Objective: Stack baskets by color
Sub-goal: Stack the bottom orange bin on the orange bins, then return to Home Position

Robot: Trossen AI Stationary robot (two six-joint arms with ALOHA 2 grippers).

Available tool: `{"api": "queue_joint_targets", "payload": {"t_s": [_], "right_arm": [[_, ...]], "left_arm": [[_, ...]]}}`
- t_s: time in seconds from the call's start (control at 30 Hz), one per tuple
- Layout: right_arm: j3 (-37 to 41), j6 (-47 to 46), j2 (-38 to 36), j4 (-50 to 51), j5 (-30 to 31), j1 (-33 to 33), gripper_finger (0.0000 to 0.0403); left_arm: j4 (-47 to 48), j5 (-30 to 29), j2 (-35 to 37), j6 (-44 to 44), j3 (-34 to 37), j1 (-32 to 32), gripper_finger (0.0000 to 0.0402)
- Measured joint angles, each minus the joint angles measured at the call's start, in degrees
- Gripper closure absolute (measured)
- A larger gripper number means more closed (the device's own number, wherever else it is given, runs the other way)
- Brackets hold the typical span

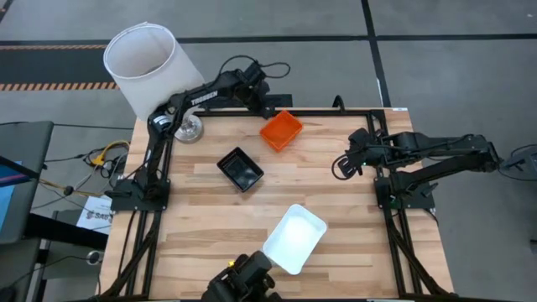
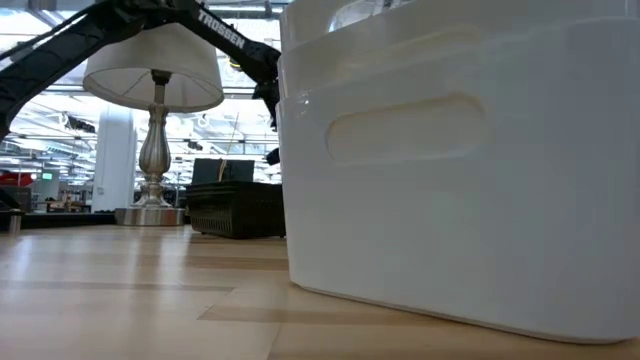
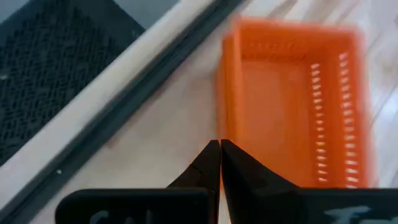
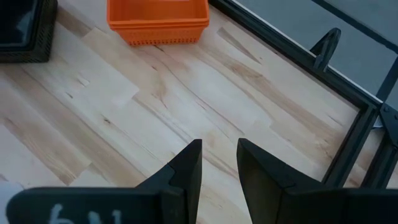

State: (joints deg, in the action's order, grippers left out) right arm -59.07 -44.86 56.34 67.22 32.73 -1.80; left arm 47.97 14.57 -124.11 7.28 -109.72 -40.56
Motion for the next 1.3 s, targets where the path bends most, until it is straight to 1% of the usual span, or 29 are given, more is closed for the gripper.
{"api": "queue_joint_targets", "payload": {"t_s": [0.2, 0.3, 0.43, 0.5, 0.6, 0.67, 0.7, 0.77, 0.83, 0.9, 0.97, 1.03, 1.1, 1.13, 1.2, 1.3], "right_arm": [[0.0, -0.13, 0.02, -0.04, -0.02, 0.04, 0.0278], [0.0, -0.12, 0.01, -0.08, 0.05, 0.04, 0.0278], [0.02, 3.15, 0.0, -3.34, 0.14, 0.07, 0.0278], [0.02, 6.81, 0.02, -6.95, 0.17, 0.07, 0.0278], [0.02, 12.38, 0.02, -13.44, 0.15, 0.07, 0.0278], [0.02, 14.41, 0.02, -15.48, 0.13, -0.02, 0.0278], [0.02, 15.18, 0.02, -15.89, 0.13, -0.13, 0.0278], [0.09, 15.24, 0.02, -16.13, 0.01, -0.03, 0.0278], [1.5, 14.71, -0.02, -21.57, 1.61, -0.12, 0.0278], [3.93, 19.71, -0.2, -31.05, 1.76, -0.45, 0.0278], [6.52, 25.21, -0.64, -40.39, -1.8, -0.3, 0.0278], [9.36, 28.41, -0.67, -50.31, -7.13, 0.29, 0.0278], [12.52, 30.91, -0.92, -58.05, -11.01, 0.87, 0.0278], [13.77, 31.58, -0.92, -61.56, -11.87, 1.09, 0.0278], [15.71, 31.74, -1.2, -66.0, -12.08, 1.79, 0.0278], [17.42, 31.39, -4.75, -66.47, -12.02, 2.74, 0.0278]], "left_arm": [[-1.22, 3.47, 0.26, 1.84, -0.24, 0.73, 0.0401], [-1.06, 8.44, 1.1, 4.47, -2.1, 1.76, 0.0401], [-1.14, 15.3, 5.7, 6.85, -6.15, 4.44, 0.0401], [-1.03, 16.47, 9.13, 6.75, -7.43, 6.63, 0.0401], [-0.29, 14.51, 16.93, 3.99, -7.73, 10.69, 0.0401], [1.63, 10.46, 23.09, -1.24, -7.97, 14.44, 0.0401], [3.58, 7.02, 26.29, -4.3, -7.95, 16.64, 0.0401], [5.29, -2.56, 32.41, -8.48, -5.83, 22.22, 0.0401], [4.68, -11.59, 38.77, -9.09, -0.46, 27.99, 0.0401], [0.74, -15.29, 45.81, -8.7, 7.73, 32.58, 0.0401], [-5.74, -19.41, 54.04, -6.17, 18.6, 36.04, 0.0402], [-12.49, -26.16, 62.61, -1.9, 30.62, 39.17, 0.0401], [-21.34, -31.38, 70.69, 2.24, 43.78, 41.67, 0.0401], [-25.76, -32.47, 74.57, 3.72, 49.97, 42.55, 0.0401], [-33.44, -32.64, 81.8, 6.57, 61.63, 43.43, 0.0401], [-41.94, -31.28, 91.48, 12.17, 75.22, 43.63, 0.0401]]}}
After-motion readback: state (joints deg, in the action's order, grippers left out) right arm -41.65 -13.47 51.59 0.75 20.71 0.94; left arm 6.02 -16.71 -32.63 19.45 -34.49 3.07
